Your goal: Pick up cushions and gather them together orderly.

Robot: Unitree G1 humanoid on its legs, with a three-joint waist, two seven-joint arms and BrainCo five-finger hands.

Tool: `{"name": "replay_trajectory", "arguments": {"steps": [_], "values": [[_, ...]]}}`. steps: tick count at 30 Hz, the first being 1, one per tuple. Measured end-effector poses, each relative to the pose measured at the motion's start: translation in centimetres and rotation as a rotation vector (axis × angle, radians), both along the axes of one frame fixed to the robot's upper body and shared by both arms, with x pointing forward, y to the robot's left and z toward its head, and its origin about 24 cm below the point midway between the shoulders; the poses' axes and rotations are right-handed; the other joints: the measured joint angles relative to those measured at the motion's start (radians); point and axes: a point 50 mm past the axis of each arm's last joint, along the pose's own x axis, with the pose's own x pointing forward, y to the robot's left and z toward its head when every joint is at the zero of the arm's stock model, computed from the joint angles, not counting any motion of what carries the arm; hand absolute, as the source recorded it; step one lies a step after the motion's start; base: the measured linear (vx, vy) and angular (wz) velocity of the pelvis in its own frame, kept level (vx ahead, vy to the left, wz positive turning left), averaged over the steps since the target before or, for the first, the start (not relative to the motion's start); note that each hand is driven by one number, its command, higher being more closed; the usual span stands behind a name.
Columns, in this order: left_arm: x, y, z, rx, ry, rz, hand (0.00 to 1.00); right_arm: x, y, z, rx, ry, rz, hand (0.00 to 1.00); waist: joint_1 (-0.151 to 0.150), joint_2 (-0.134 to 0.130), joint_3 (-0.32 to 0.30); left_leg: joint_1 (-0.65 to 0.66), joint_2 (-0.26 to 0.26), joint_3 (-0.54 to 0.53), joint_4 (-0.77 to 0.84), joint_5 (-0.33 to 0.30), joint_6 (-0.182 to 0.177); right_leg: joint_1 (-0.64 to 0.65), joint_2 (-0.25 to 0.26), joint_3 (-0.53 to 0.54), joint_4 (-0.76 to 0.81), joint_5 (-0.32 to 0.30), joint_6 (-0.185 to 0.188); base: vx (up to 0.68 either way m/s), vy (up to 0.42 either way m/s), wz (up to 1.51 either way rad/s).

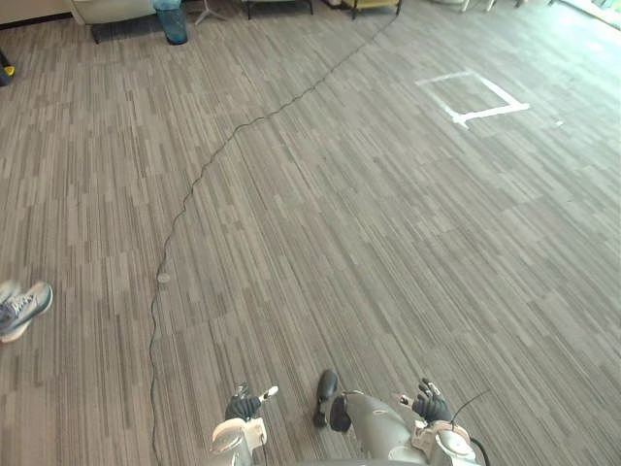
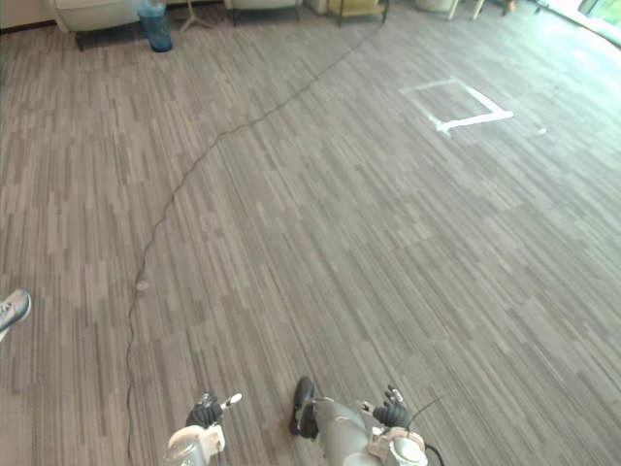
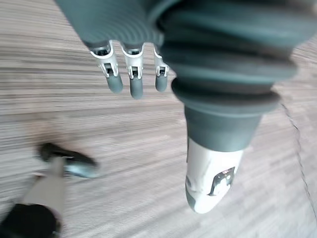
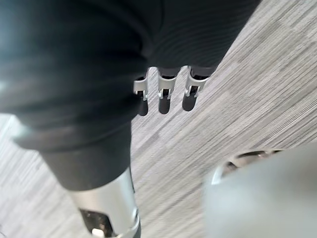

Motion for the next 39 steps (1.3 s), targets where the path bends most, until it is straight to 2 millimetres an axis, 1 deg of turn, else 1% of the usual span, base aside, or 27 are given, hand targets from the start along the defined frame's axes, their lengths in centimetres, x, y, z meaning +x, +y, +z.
{"name": "replay_trajectory", "arguments": {"steps": [1,2,3,6,7,9,11,12,13,14,15,16,17,19,21,23,26,27,28,29,31,32,33,34,36,38,39], "values": [[0.2,0.6,0.3,0.021,-0.017,0.006,0.00,0.2,1.0,-0.1,0.019,0.004,0.024,0.00,0.023,-0.023,0.012,-0.084,-0.001,-0.004,0.088,-0.063,0.007,0.095,0.010,0.061,-0.042,-0.022,-0.005,0.67,-0.024,-1.31],[-0.2,1.4,0.5,0.046,-0.028,0.005,0.00,0.3,2.4,-0.3,0.063,0.007,0.034,0.00,0.042,-0.055,0.012,-0.179,-0.008,-0.002,0.065,-0.112,0.014,0.177,0.009,0.129,-0.095,-0.040,-0.004,0.64,-0.022,-1.31],[-0.2,1.7,0.6,0.058,-0.039,-0.002,0.00,0.4,3.0,-0.3,0.075,0.004,0.040,0.00,0.047,-0.064,0.009,-0.227,-0.009,-0.003,0.029,-0.130,0.018,0.211,0.009,0.158,-0.114,-0.050,-0.003,0.59,-0.005,-1.21],[-0.3,2.0,1.1,0.068,-0.082,0.018,0.00,0.6,4.5,-0.5,0.114,0.014,0.056,0.00,0.071,-0.067,0.006,-0.379,-0.049,-0.018,-0.344,-0.159,0.006,0.320,-0.004,0.312,-0.136,-0.118,0.021,0.74,0.167,-1.35],[-0.5,2.0,1.1,0.066,-0.082,0.029,0.00,0.6,4.7,-0.5,0.120,0.015,0.057,0.00,0.077,-0.065,0.010,-0.408,-0.092,-0.045,-0.491,-0.141,0.012,0.354,-0.024,0.365,-0.135,-0.153,0.029,0.55,0.234,-1.24],[-1.1,2.3,1.0,0.070,-0.079,0.052,0.00,0.5,5.2,-0.6,0.130,0.021,0.059,0.00,0.098,-0.069,0.006,-0.428,-0.128,-0.066,-0.699,-0.077,-0.015,0.410,-0.065,0.466,-0.132,-0.219,0.051,0.73,0.360,-1.52],[-1.5,2.7,1.1,0.070,-0.087,0.081,0.00,-0.2,5.4,-1.0,0.132,0.047,0.066,0.00,0.119,-0.095,-0.025,-0.435,-0.146,-0.042,-0.678,0.052,0.018,0.444,-0.112,0.551,-0.106,-0.284,0.090,0.89,0.437,-1.46],[-1.6,3.5,1.2,0.090,-0.084,0.086,0.00,-0.5,6.2,-1.1,0.142,0.059,0.100,0.00,0.116,-0.133,-0.042,-0.435,-0.158,0.003,-0.610,-0.008,0.065,0.416,-0.153,0.565,-0.010,-0.292,0.127,0.84,0.376,-1.03],[-1.8,3.8,1.1,0.094,-0.075,0.096,0.00,-0.6,6.3,-1.1,0.143,0.061,0.106,0.00,0.112,-0.144,-0.049,-0.421,-0.157,0.031,-0.583,-0.038,0.081,0.388,-0.162,0.565,0.076,-0.285,0.170,0.83,0.361,-0.93],[-1.9,4.0,1.0,0.098,-0.069,0.104,0.00,-0.8,6.3,-1.2,0.143,0.065,0.107,0.00,0.113,-0.157,-0.052,-0.381,-0.160,0.062,-0.563,-0.094,0.096,0.333,-0.163,0.559,0.237,-0.249,0.247,0.73,0.377,-0.89],[-1.8,4.0,0.9,0.099,-0.063,0.099,0.00,-1.0,6.2,-1.2,0.141,0.067,0.103,0.00,0.110,-0.158,-0.047,-0.309,-0.163,0.086,-0.563,-0.151,0.109,0.245,-0.164,0.531,0.473,-0.161,0.393,0.68,0.370,-0.87],[-1.8,3.9,0.8,0.096,-0.052,0.096,0.00,-1.0,5.8,-1.2,0.133,0.068,0.100,0.00,0.109,-0.152,-0.043,-0.268,-0.165,0.094,-0.569,-0.174,0.107,0.199,-0.166,0.509,0.584,-0.146,0.426,0.78,0.413,-0.80],[-1.8,3.7,0.5,0.090,-0.029,0.084,0.00,-0.8,5.6,-1.0,0.128,0.044,0.092,0.00,0.100,-0.140,-0.035,-0.185,-0.165,0.104,-0.590,-0.205,0.106,0.127,-0.169,0.451,0.732,-0.147,0.423,0.47,0.233,-0.57],[-1.4,3.1,0.3,0.091,-0.012,0.056,0.00,-0.2,5.5,-0.5,0.121,0.001,0.091,0.00,0.078,-0.117,-0.026,-0.046,-0.165,0.121,-0.675,-0.236,0.103,0.004,-0.183,0.311,0.817,-0.186,0.358,0.54,0.206,-0.40],[-0.7,2.4,0.4,0.076,-0.027,0.048,0.00,0.3,5.3,-0.1,0.114,-0.030,0.089,0.00,0.059,-0.121,-0.025,0.058,-0.165,0.138,-0.743,-0.268,0.095,-0.123,-0.200,0.172,0.764,-0.217,0.318,0.48,0.138,-0.23],[-0.4,1.6,0.2,0.060,-0.014,0.021,0.00,0.6,4.7,0.2,0.103,-0.050,0.062,0.00,0.048,-0.123,-0.023,0.175,-0.166,0.169,-0.829,-0.280,0.078,-0.210,-0.206,0.025,0.517,-0.205,0.272,0.53,0.124,-0.16],[-0.6,0.7,-0.1,0.055,0.008,-0.043,0.00,1.3,3.8,0.1,0.071,-0.042,0.067,0.00,0.019,-0.125,-0.024,0.291,-0.192,0.157,-0.939,-0.291,0.041,-0.258,-0.195,-0.077,0.094,-0.035,0.205,0.62,0.059,0.14],[-0.7,0.6,-0.1,0.057,0.013,-0.049,0.00,1.4,3.7,0.1,0.070,-0.040,0.067,0.00,0.012,-0.126,-0.024,0.312,-0.198,0.142,-0.935,-0.301,0.024,-0.265,-0.190,-0.069,0.058,0.017,0.168,0.87,-0.019,0.30],[-1.1,0.6,-0.3,0.054,0.025,-0.044,0.00,1.5,3.4,0.2,0.063,-0.038,0.065,0.00,0.000,-0.110,-0.028,0.333,-0.179,0.101,-0.909,-0.308,0.011,-0.259,-0.169,-0.051,0.085,0.119,0.075,0.77,-0.064,0.20],[-1.2,0.7,-0.3,0.053,0.028,-0.030,0.00,1.5,3.4,0.2,0.063,-0.038,0.064,0.00,0.001,-0.089,-0.036,0.326,-0.150,0.068,-0.858,-0.304,0.004,-0.259,-0.158,-0.055,0.120,0.116,0.051,0.79,-0.111,0.04],[-1.3,1.2,-0.3,0.059,0.031,-0.006,0.00,1.7,3.2,0.3,0.060,-0.049,0.065,0.00,0.006,-0.059,-0.028,0.238,-0.100,0.022,-0.599,-0.217,-0.051,-0.218,-0.128,-0.064,0.165,0.033,0.063,0.69,-0.128,-0.13],[-1.4,1.0,-0.4,0.045,0.038,0.018,0.00,1.8,2.9,0.4,0.051,-0.054,0.069,0.00,0.002,-0.044,-0.017,0.150,-0.074,0.009,-0.386,-0.070,-0.031,-0.161,-0.103,-0.051,0.141,0.001,0.067,0.72,-0.128,-0.32],[-1.5,0.9,-0.4,0.035,0.030,0.049,0.00,1.9,2.7,0.5,0.042,-0.054,0.075,0.00,0.012,-0.024,-0.003,0.077,-0.033,0.008,-0.206,0.110,-0.043,-0.087,-0.078,-0.021,0.095,-0.015,0.064,0.84,-0.080,-0.52],[-1.4,1.2,-0.3,0.038,0.020,0.061,0.00,2.0,2.7,0.4,0.043,-0.043,0.077,0.00,0.015,-0.014,0.013,0.021,0.002,0.026,-0.062,0.063,-0.023,-0.003,-0.058,0.006,0.056,-0.033,0.061,0.83,-0.017,-0.67],[-1.3,1.9,0.1,0.059,-0.006,0.074,0.00,1.4,4.1,-0.1,0.083,-0.008,0.075,0.00,0.034,-0.048,0.022,-0.107,-0.005,0.048,0.021,-0.067,0.019,0.174,-0.061,0.097,-0.034,-0.074,0.064,0.72,0.015,-0.84],[-1.4,2.5,0.4,0.077,-0.023,0.071,0.00,1.4,4.4,-0.3,0.089,0.003,0.087,0.00,0.054,-0.058,0.015,-0.224,-0.033,0.042,-0.073,-0.129,0.029,0.256,-0.075,0.178,-0.090,-0.108,0.070,0.59,0.075,-1.15],[-1.3,2.3,0.4,0.073,-0.034,0.070,0.00,1.2,4.5,-0.5,0.092,0.018,0.087,0.00,0.066,-0.058,0.016,-0.295,-0.074,0.015,-0.217,-0.160,0.038,0.299,-0.096,0.228,-0.095,-0.124,0.092,0.61,0.142,-1.21]]}}
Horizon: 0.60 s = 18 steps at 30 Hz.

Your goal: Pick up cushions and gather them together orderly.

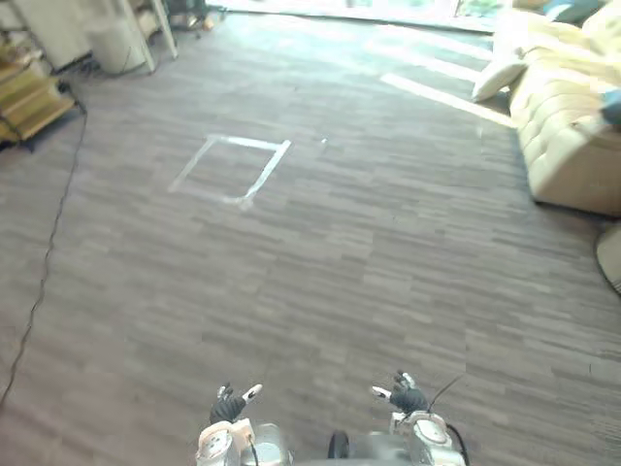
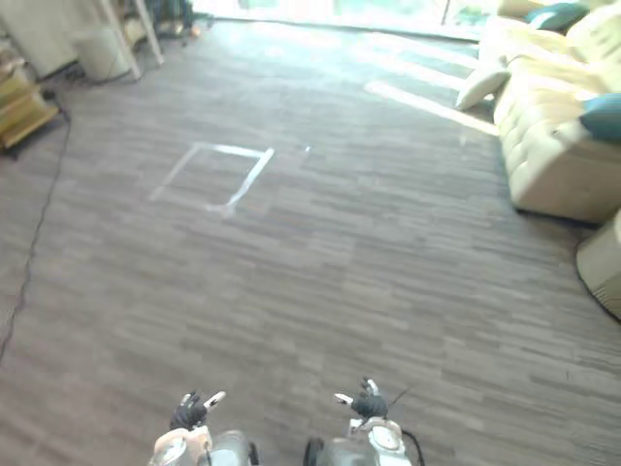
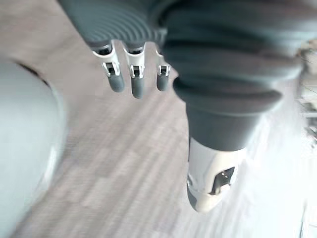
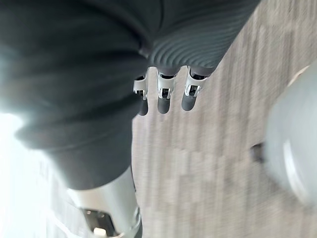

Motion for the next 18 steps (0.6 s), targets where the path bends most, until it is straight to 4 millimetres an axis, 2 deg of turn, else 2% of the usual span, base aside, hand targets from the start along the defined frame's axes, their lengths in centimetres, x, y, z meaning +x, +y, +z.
{"name": "replay_trajectory", "arguments": {"steps": [1,2,3,4,5,6,7,8,9,10,11,12,13,14,15,16,18], "values": [[0.0,0.1,0.0,0.003,-0.001,0.002,0.00,-0.2,0.1,-0.1,0.004,0.011,0.000,0.00,0.006,-0.001,0.000,-0.029,-0.025,-0.015,-0.111,0.001,0.000,0.015,-0.013,0.027,-0.003,-0.018,0.013,0.61,0.198,-1.12],[-0.5,0.2,-0.1,0.000,0.010,0.015,0.00,-0.4,-0.1,-0.3,-0.001,0.022,-0.002,0.00,0.007,0.000,-0.001,-0.062,-0.060,-0.041,-0.284,0.021,-0.015,0.047,-0.035,0.060,-0.015,-0.048,0.028,0.61,0.255,-0.95],[-0.7,0.1,0.0,-0.001,-0.004,0.031,0.00,-0.6,-0.2,-0.4,-0.006,0.030,-0.006,0.00,0.008,0.002,-0.001,-0.085,-0.075,-0.053,-0.474,0.084,-0.034,0.087,-0.052,0.099,-0.036,-0.081,0.043,0.61,0.286,-0.91],[-0.7,0.2,0.1,0.004,-0.013,0.035,0.00,-0.7,-0.2,-0.4,-0.006,0.036,-0.006,0.00,0.010,0.005,-0.003,-0.098,-0.071,-0.050,-0.565,0.122,-0.041,0.115,-0.057,0.121,-0.049,-0.100,0.051,0.68,0.366,-0.95],[-0.7,0.4,0.2,0.002,-0.028,0.045,0.00,-1.0,0.1,-0.7,-0.003,0.054,0.002,0.00,0.023,0.001,-0.006,-0.110,-0.057,-0.044,-0.582,0.220,-0.049,0.157,-0.069,0.160,-0.067,-0.129,0.063,0.74,0.421,-0.93],[-0.5,0.4,0.3,0.000,-0.035,0.043,0.00,-1.4,0.3,-0.9,-0.002,0.074,0.015,0.00,0.038,-0.010,-0.022,-0.108,-0.064,-0.024,-0.554,0.282,-0.029,0.173,-0.086,0.192,-0.068,-0.136,0.061,0.76,0.420,-1.00],[-0.6,1.2,0.4,0.022,-0.032,0.042,0.00,-1.9,1.1,-1.1,0.018,0.089,0.021,0.00,0.047,-0.057,-0.049,-0.106,-0.085,0.016,-0.526,0.263,0.012,0.160,-0.126,0.221,-0.028,-0.124,0.052,0.91,0.464,-0.87],[-0.6,1.4,0.4,0.027,-0.031,0.044,0.00,-2.1,1.3,-1.2,0.023,0.091,0.023,0.00,0.047,-0.076,-0.061,-0.101,-0.092,0.045,-0.496,0.214,0.046,0.121,-0.148,0.233,0.052,-0.095,0.102,0.74,0.365,-0.67],[-0.7,1.4,0.4,0.029,-0.028,0.046,0.00,-2.1,1.3,-1.1,0.025,0.086,0.019,0.00,0.047,-0.079,-0.062,-0.086,-0.100,0.056,-0.464,0.176,0.068,0.102,-0.154,0.245,0.132,-0.069,0.146,0.87,0.453,-0.48],[-0.6,1.6,0.4,0.035,-0.025,0.044,0.00,-2.4,1.3,-1.1,0.024,0.085,0.013,0.00,0.046,-0.088,-0.060,-0.035,-0.122,0.073,-0.449,0.125,0.079,0.055,-0.164,0.264,0.292,-0.029,0.222,0.69,0.391,-0.37],[-0.7,1.6,0.3,0.037,-0.016,0.037,0.00,-2.4,0.9,-1.1,0.016,0.077,0.007,0.00,0.039,-0.091,-0.057,0.027,-0.144,0.082,-0.453,0.072,0.081,-0.022,-0.164,0.280,0.517,0.061,0.348,0.65,0.372,-0.27],[-0.8,1.6,0.2,0.037,-0.003,0.028,0.00,-2.3,0.8,-1.0,0.015,0.070,0.005,0.00,0.032,-0.089,-0.054,0.075,-0.157,0.083,-0.456,0.045,0.079,-0.081,-0.159,0.268,0.673,0.093,0.393,0.60,0.323,-0.13],[-0.9,1.4,-0.1,0.030,0.021,0.016,0.00,-1.8,0.5,-0.7,0.007,0.041,0.001,0.00,0.020,-0.079,-0.048,0.151,-0.168,0.080,-0.471,0.009,0.081,-0.159,-0.157,0.221,0.838,0.085,0.373,0.45,0.213,0.00],[-0.8,1.0,-0.3,0.022,0.036,0.000,0.00,-1.6,0.2,-0.4,-0.002,0.020,-0.001,0.00,0.011,-0.060,-0.042,0.229,-0.172,0.080,-0.502,-0.018,0.080,-0.236,-0.159,0.153,0.924,0.054,0.321,0.65,0.260,0.11],[-1.1,0.6,-0.5,0.017,0.055,-0.020,0.00,-1.2,0.0,0.0,-0.008,-0.015,-0.003,0.00,-0.005,-0.053,-0.040,0.323,-0.172,0.076,-0.568,-0.037,0.077,-0.338,-0.160,0.046,0.942,0.002,0.267,0.51,0.175,0.13],[-1.0,0.6,-0.5,0.016,0.057,-0.023,0.00,-1.1,0.0,0.1,-0.009,-0.027,-0.006,0.00,-0.009,-0.052,-0.042,0.357,-0.172,0.072,-0.591,-0.043,0.076,-0.381,-0.159,0.006,0.923,-0.013,0.252,0.52,0.148,0.20],[-0.6,0.4,-0.5,0.014,0.055,-0.035,0.00,-0.5,-0.4,0.6,-0.017,-0.064,-0.017,0.00,-0.013,-0.052,-0.038,0.457,-0.171,0.058,-0.658,-0.059,0.067,-0.503,-0.152,-0.107,0.770,-0.045,0.209,0.54,0.064,0.23]]}}
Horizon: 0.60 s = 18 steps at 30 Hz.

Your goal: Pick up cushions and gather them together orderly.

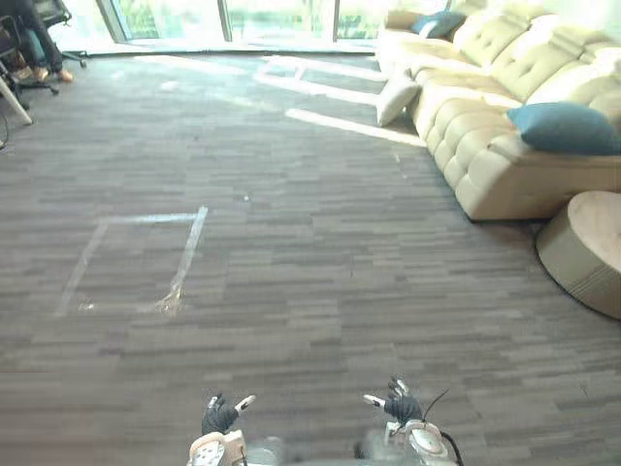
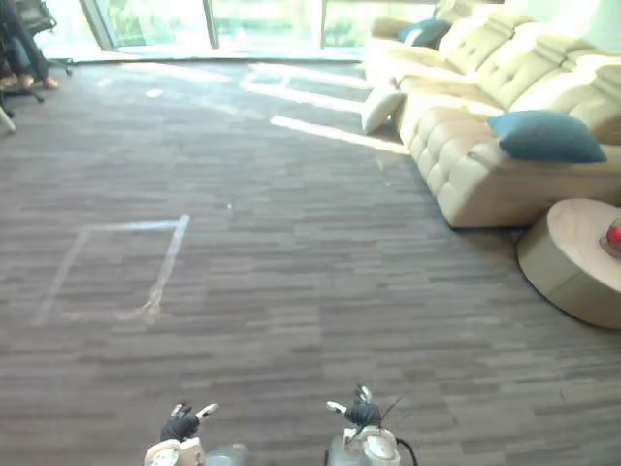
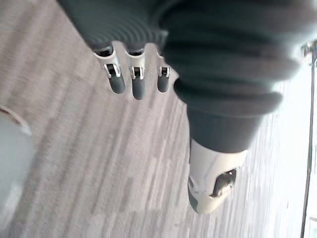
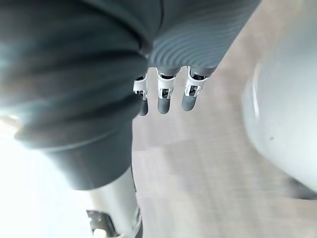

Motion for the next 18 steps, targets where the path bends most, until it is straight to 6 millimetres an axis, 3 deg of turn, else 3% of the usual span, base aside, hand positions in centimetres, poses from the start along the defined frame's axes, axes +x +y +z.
{"name": "replay_trajectory", "arguments": {"steps": [2,3,4,5,6,8,9,10,11,12,14,16,18], "values": [[0.4,-0.6,0.0,-0.010,0.000,-0.024,0.00,0.1,-1.0,0.1,-0.016,-0.004,-0.032,0.00,-0.019,-0.001,0.003,0.101,0.003,-0.038,-0.079,-0.010,-0.017,-0.049,0.019,-0.088,-0.334,0.059,-0.047,0.84,0.007,0.66],[0.4,-0.9,0.0,-0.012,-0.001,-0.047,0.00,0.1,-1.4,0.1,-0.024,-0.001,-0.038,0.00,-0.034,-0.005,0.004,0.155,0.003,-0.068,-0.109,-0.024,-0.041,-0.054,0.033,-0.105,-0.544,0.150,-0.080,0.76,-0.064,0.84],[0.3,-1.0,-0.1,-0.012,0.001,-0.051,0.00,-0.1,-1.5,0.0,-0.024,0.007,-0.040,0.00,-0.038,-0.008,0.002,0.177,0.000,-0.089,-0.115,-0.030,-0.050,-0.056,0.037,-0.100,-0.612,0.190,-0.100,0.81,-0.123,0.81],[0.0,-1.3,-0.2,-0.020,0.010,-0.047,0.00,-0.4,-1.8,-0.1,-0.031,0.022,-0.044,0.00,-0.049,-0.002,0.000,0.214,0.009,-0.120,-0.112,-0.033,-0.056,-0.053,0.051,-0.077,-0.595,0.300,-0.164,0.84,-0.173,0.53],[0.0,-1.9,-0.3,-0.038,0.016,-0.044,0.00,-0.3,-2.7,-0.1,-0.053,0.026,-0.042,0.00,-0.054,0.025,-0.012,0.223,0.049,-0.159,-0.083,-0.033,-0.056,-0.067,0.066,-0.080,-0.518,0.284,-0.200,1.00,-0.239,0.42],[-0.3,-2.6,-0.5,-0.059,0.026,-0.044,0.00,-0.1,-3.3,0.1,-0.063,0.020,-0.058,0.00,-0.050,0.061,-0.012,0.179,0.087,-0.201,0.063,0.006,-0.084,-0.068,0.078,-0.114,-0.415,0.173,-0.212,0.81,-0.233,0.18],[0.0,-2.8,-0.4,-0.067,0.015,-0.027,0.00,0.1,-3.6,0.3,-0.072,0.013,-0.057,0.00,-0.056,0.081,-0.009,0.101,0.104,-0.217,0.249,0.064,-0.101,-0.027,0.102,-0.125,-0.420,0.128,-0.216,0.77,-0.229,0.03],[0.3,-2.6,-0.3,-0.068,0.007,-0.014,0.00,0.2,-3.7,0.3,-0.076,0.015,-0.048,0.00,-0.054,0.094,-0.001,0.030,0.121,-0.219,0.418,0.167,-0.120,0.023,0.123,-0.122,-0.455,0.112,-0.217,0.77,-0.206,-0.15],[0.2,-2.4,-0.3,-0.062,0.008,-0.006,0.00,0.2,-3.6,0.2,-0.078,0.022,-0.037,0.00,-0.046,0.106,0.011,-0.062,0.153,-0.209,0.629,0.282,-0.163,0.109,0.154,-0.105,-0.521,0.099,-0.226,0.74,-0.145,-0.34],[0.4,-2.0,-0.2,-0.055,-0.004,0.009,0.00,0.2,-3.2,0.1,-0.065,0.033,-0.037,0.00,-0.042,0.104,0.021,-0.145,0.197,-0.164,0.808,0.218,-0.135,0.223,0.187,-0.078,-0.593,0.094,-0.234,0.59,-0.086,-0.46],[0.7,-1.1,0.3,-0.027,-0.034,0.014,0.00,0.1,-1.5,-0.2,-0.022,0.040,-0.028,0.00,-0.014,0.072,0.030,-0.257,0.209,-0.110,0.901,0.138,-0.114,0.375,0.194,-0.017,-0.694,0.084,-0.246,0.75,-0.115,-0.65],[0.9,-0.5,0.6,-0.003,-0.056,0.007,0.00,0.1,-0.3,-0.3,0.007,0.045,-0.015,0.00,0.007,0.050,0.028,-0.400,0.206,-0.073,0.836,0.079,-0.102,0.475,0.186,0.055,-0.785,0.079,-0.239,0.63,-0.049,-0.98],[1.1,-0.4,0.8,0.001,-0.071,0.012,0.00,0.5,0.1,-0.3,0.015,0.047,-0.006,0.00,0.018,0.058,0.035,-0.513,0.189,-0.061,0.663,0.048,-0.084,0.548,0.173,0.112,-0.825,0.050,-0.225,0.55,0.067,-0.85]]}}
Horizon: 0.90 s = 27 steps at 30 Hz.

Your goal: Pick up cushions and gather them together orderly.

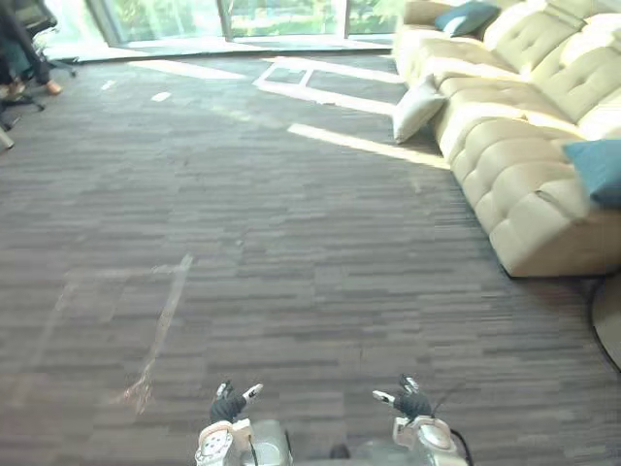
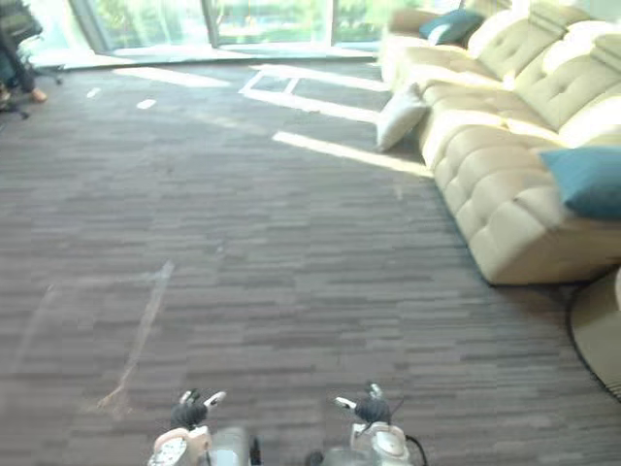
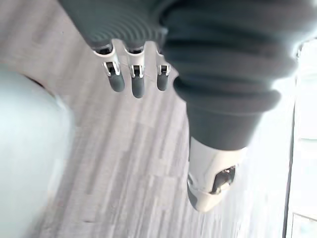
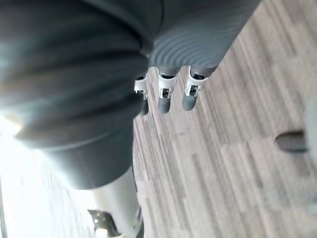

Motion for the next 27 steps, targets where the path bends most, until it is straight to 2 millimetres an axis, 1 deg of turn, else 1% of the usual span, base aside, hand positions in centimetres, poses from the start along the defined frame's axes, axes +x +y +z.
{"name": "replay_trajectory", "arguments": {"steps": [1,2,3,4,5,6,7,8,9,10,11,12,13,14,15,16,17,18,19,20,21,22,23,24,25,26,27], "values": [[-0.3,0.0,-0.1,0.002,0.004,0.003,0.00,-0.2,0.2,-0.2,0.002,0.012,0.010,0.00,0.001,0.002,0.001,-0.041,-0.018,0.007,-0.141,0.008,-0.003,0.031,-0.015,0.026,-0.010,-0.030,0.013,0.56,0.167,-0.66],[-0.8,0.1,-0.2,0.000,0.007,0.019,0.00,-0.4,0.3,-0.3,0.002,0.021,0.012,0.00,0.005,0.002,0.001,-0.064,-0.043,0.001,-0.314,0.051,-0.020,0.064,-0.030,0.054,-0.012,-0.065,0.019,0.71,0.260,-0.71],[-0.9,0.0,-0.1,0.000,0.002,0.027,0.00,-0.4,0.1,-0.3,-0.004,0.024,0.012,0.00,0.013,0.007,-0.003,-0.068,-0.053,-0.014,-0.466,0.100,-0.037,0.083,-0.041,0.082,-0.015,-0.094,0.030,0.62,0.270,-0.78],[-0.9,0.0,-0.1,-0.002,-0.003,0.033,0.00,-0.5,-0.2,-0.3,-0.013,0.026,0.012,0.00,0.025,0.017,-0.009,-0.081,-0.053,-0.017,-0.552,0.134,-0.046,0.099,-0.042,0.110,-0.020,-0.118,0.039,0.67,0.349,-0.96],[-0.8,-0.1,0.1,-0.010,-0.016,0.043,0.00,-0.8,-0.1,-0.6,-0.014,0.046,0.016,0.00,0.048,0.002,-0.022,-0.085,-0.057,-0.002,-0.522,0.241,-0.009,0.131,-0.068,0.149,-0.027,-0.147,0.045,0.72,0.356,-0.91],[-0.8,0.3,0.2,0.007,-0.019,0.031,0.00,-1.2,0.4,-0.8,-0.004,0.064,0.029,0.00,0.050,-0.027,-0.046,-0.080,-0.079,0.022,-0.508,0.260,0.026,0.136,-0.097,0.168,-0.008,-0.146,0.046,0.75,0.343,-0.75],[-0.9,0.9,0.2,0.028,-0.016,0.025,0.00,-1.5,0.7,-0.9,0.002,0.067,0.032,0.00,0.043,-0.059,-0.058,-0.059,-0.101,0.056,-0.507,0.247,0.073,0.106,-0.130,0.170,0.077,-0.128,0.074,0.92,0.380,-0.45],[-1.0,1.1,0.1,0.031,-0.003,0.027,0.00,-1.7,0.9,-0.9,0.007,0.070,0.035,0.00,0.043,-0.074,-0.065,-0.022,-0.119,0.073,-0.500,0.212,0.093,0.056,-0.143,0.178,0.230,-0.093,0.136,0.75,0.333,-0.27],[-1.0,1.3,0.1,0.039,0.002,0.019,0.00,-2.3,1.2,-1.1,0.016,0.084,0.030,0.00,0.042,-0.083,-0.067,0.022,-0.138,0.075,-0.504,0.174,0.100,0.005,-0.148,0.186,0.379,-0.041,0.210,0.73,0.349,-0.16],[-1.0,1.3,0.1,0.042,0.008,0.009,0.00,-2.6,1.0,-1.2,0.011,0.086,0.024,0.00,0.036,-0.088,-0.065,0.066,-0.154,0.072,-0.511,0.134,0.102,-0.054,-0.148,0.196,0.540,0.038,0.295,0.53,0.266,-0.03],[-0.9,1.4,0.0,0.049,0.021,-0.006,0.00,-2.3,0.9,-1.0,0.010,0.067,0.024,0.00,0.029,-0.090,-0.049,0.141,-0.175,0.070,-0.519,0.092,0.101,-0.143,-0.149,0.187,0.773,0.122,0.363,0.62,0.286,0.03],[-1.1,1.3,-0.3,0.048,0.046,-0.015,0.00,-2.0,0.6,-0.7,0.002,0.038,0.016,0.00,0.021,-0.084,-0.043,0.224,-0.190,0.066,-0.539,0.060,0.097,-0.223,-0.155,0.151,0.939,0.117,0.348,0.59,0.252,0.06],[-1.1,0.9,-0.5,0.042,0.062,-0.022,0.00,-1.8,0.3,-0.4,-0.008,0.021,0.014,0.00,0.015,-0.077,-0.043,0.289,-0.194,0.064,-0.565,0.041,0.099,-0.280,-0.154,0.115,1.007,0.096,0.315,0.59,0.202,0.12],[-1.2,0.6,-0.6,0.035,0.069,-0.030,0.00,-1.8,0.0,-0.2,-0.017,0.004,0.010,0.00,0.006,-0.064,-0.040,0.373,-0.196,0.059,-0.615,0.023,0.102,-0.361,-0.147,0.056,1.030,0.045,0.260,0.68,0.171,0.33],[-1.2,0.4,-0.6,0.034,0.069,-0.040,0.00,-1.3,-0.2,0.3,-0.026,-0.038,0.003,0.00,-0.015,-0.058,-0.043,0.444,-0.195,0.032,-0.663,-0.002,0.108,-0.470,-0.133,-0.017,0.963,-0.008,0.232,0.56,0.131,0.40],[-1.1,0.4,-0.7,0.034,0.069,-0.042,0.00,-1.2,-0.3,0.4,-0.029,-0.047,0.001,0.00,-0.018,-0.059,-0.042,0.459,-0.195,0.025,-0.670,-0.006,0.110,-0.494,-0.131,-0.033,0.933,-0.017,0.224,0.68,0.079,0.55],[-0.8,0.3,-0.7,0.031,0.074,-0.047,0.00,-1.0,-0.8,0.6,-0.039,-0.060,-0.006,0.00,-0.020,-0.060,-0.031,0.516,-0.195,0.004,-0.698,-0.023,0.111,-0.548,-0.128,-0.081,0.805,-0.036,0.201,0.50,0.017,0.54],[-0.8,0.2,-0.8,0.028,0.079,-0.055,0.00,-1.0,-1.3,0.6,-0.047,-0.058,-0.026,0.00,-0.022,-0.059,-0.031,0.571,-0.194,-0.014,-0.728,-0.034,0.108,-0.577,-0.128,-0.123,0.642,-0.021,0.188,0.81,0.003,0.67],[-0.8,-0.1,-0.8,0.024,0.079,-0.064,0.00,-1.1,-1.5,0.6,-0.049,-0.056,-0.034,0.00,-0.027,-0.057,-0.031,0.606,-0.191,-0.024,-0.753,-0.042,0.104,-0.579,-0.124,-0.149,0.505,0.013,0.175,0.76,-0.041,0.76],[-0.7,-0.3,-0.8,0.017,0.077,-0.068,0.00,-1.1,-1.6,0.6,-0.053,-0.053,-0.037,0.00,-0.030,-0.058,-0.031,0.656,-0.190,-0.043,-0.785,-0.057,0.095,-0.589,-0.117,-0.163,0.343,0.069,0.151,0.95,-0.096,0.65],[-0.7,-0.4,-0.8,0.014,0.076,-0.068,0.00,-1.1,-1.7,0.6,-0.055,-0.052,-0.036,0.00,-0.031,-0.057,-0.030,0.676,-0.189,-0.053,-0.793,-0.066,0.090,-0.593,-0.113,-0.161,0.297,0.089,0.142,0.81,-0.113,0.80],[-1.1,-0.7,-1.0,0.003,0.084,-0.066,0.00,-1.2,-2.1,0.5,-0.066,-0.042,-0.030,0.00,-0.039,-0.049,-0.032,0.730,-0.175,-0.095,-0.785,-0.099,0.078,-0.595,-0.094,-0.135,0.302,0.203,0.079,0.67,-0.123,0.60],[-1.2,-0.9,-1.0,-0.003,0.088,-0.065,0.00,-1.2,-2.3,0.5,-0.070,-0.038,-0.027,0.00,-0.044,-0.044,-0.035,0.739,-0.166,-0.110,-0.775,-0.100,0.078,-0.592,-0.090,-0.134,0.322,0.233,0.061,0.85,-0.210,0.77],[-1.5,-1.8,-1.3,-0.028,0.101,-0.066,0.00,-1.0,-2.7,0.6,-0.080,-0.036,-0.026,0.00,-0.051,-0.014,-0.060,0.708,-0.124,-0.158,-0.688,-0.096,0.078,-0.604,-0.090,-0.169,0.409,0.150,0.047,0.82,-0.229,0.55],[-1.5,-2.1,-1.3,-0.038,0.102,-0.067,0.00,-0.9,-2.9,0.6,-0.085,-0.039,-0.025,0.00,-0.057,0.000,-0.063,0.674,-0.110,-0.171,-0.590,-0.086,0.067,-0.593,-0.086,-0.191,0.437,0.100,0.040,0.97,-0.293,0.53],[-1.3,-2.1,-1.3,-0.043,0.098,-0.057,0.00,-0.6,-3.1,0.8,-0.091,-0.046,-0.021,0.00,-0.059,0.017,-0.055,0.604,-0.095,-0.176,-0.419,-0.042,0.016,-0.558,-0.069,-0.199,0.438,0.058,0.032,0.62,-0.198,0.23],[-1.1,-2.1,-1.2,-0.047,0.091,-0.049,0.00,-0.5,-3.2,0.8,-0.096,-0.048,-0.018,0.00,-0.058,0.029,-0.049,0.547,-0.084,-0.180,-0.271,0.023,-0.019,-0.522,-0.057,-0.197,0.415,0.043,0.028,0.76,-0.207,-0.01]]}}
